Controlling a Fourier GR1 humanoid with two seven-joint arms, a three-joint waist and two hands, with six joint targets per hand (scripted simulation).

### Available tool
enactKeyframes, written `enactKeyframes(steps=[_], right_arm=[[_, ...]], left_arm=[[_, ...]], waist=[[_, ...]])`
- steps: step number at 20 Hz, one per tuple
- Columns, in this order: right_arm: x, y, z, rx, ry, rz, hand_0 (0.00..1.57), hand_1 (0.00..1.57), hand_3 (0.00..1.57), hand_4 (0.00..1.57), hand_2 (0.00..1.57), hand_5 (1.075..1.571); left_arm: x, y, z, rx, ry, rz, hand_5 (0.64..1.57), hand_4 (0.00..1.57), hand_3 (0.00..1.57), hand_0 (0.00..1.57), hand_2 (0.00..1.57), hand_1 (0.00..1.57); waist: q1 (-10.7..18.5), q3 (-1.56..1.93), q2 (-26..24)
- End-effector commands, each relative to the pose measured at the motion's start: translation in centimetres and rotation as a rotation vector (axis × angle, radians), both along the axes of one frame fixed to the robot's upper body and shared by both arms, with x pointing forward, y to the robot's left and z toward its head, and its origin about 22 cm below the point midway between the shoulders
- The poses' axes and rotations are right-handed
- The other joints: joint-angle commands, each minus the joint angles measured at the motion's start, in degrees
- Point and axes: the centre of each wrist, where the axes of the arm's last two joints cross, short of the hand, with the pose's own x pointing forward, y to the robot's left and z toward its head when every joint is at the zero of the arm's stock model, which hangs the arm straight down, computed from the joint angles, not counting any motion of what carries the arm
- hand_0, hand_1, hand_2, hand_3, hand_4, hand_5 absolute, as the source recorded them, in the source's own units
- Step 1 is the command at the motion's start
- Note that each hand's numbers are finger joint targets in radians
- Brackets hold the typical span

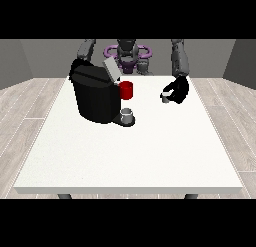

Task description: Insert the coffee pod into the coffee machine and close the lid

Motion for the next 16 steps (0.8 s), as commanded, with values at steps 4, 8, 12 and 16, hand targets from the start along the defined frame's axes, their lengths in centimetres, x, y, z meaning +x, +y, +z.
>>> enactKeyframes(steps=[4,8,12,16], right_arm=[[-0.3,-2.3,-2.8,0.002,0.093,-0.032,0.00,0.00,0.00,0.49,0.00,1.571],[0.8,0.4,-1.6,0.013,0.069,-0.021,0.00,0.00,0.00,0.44,0.00,1.571],[0.3,1.8,-1.0,0.011,0.036,0.047,0.00,0.00,0.00,0.49,0.00,1.571],[1.0,0.4,-1.1,0.012,0.029,0.034,0.00,0.00,0.00,0.48,0.00,1.571]], left_arm=[[2.5,-5.1,2.8,-0.032,0.009,-0.156,1.571,0.58,1.35,1.39,1.41,1.39],[4.6,-4.3,7.4,-0.055,-0.035,-0.192,1.571,0.53,1.32,1.24,1.33,1.24],[5.2,-1.7,10.6,-0.053,-0.097,-0.184,1.571,0.57,1.29,1.25,1.33,1.25],[6.5,-3.5,14.0,-0.036,-0.109,-0.199,1.571,0.55,1.29,1.27,1.34,1.27]], waist=[[2.6,0.03,-5.7],[1.8,-0.02,-4.9],[-1.6,-0.05,-3.5],[-1.6,-0.02,-3.6]])
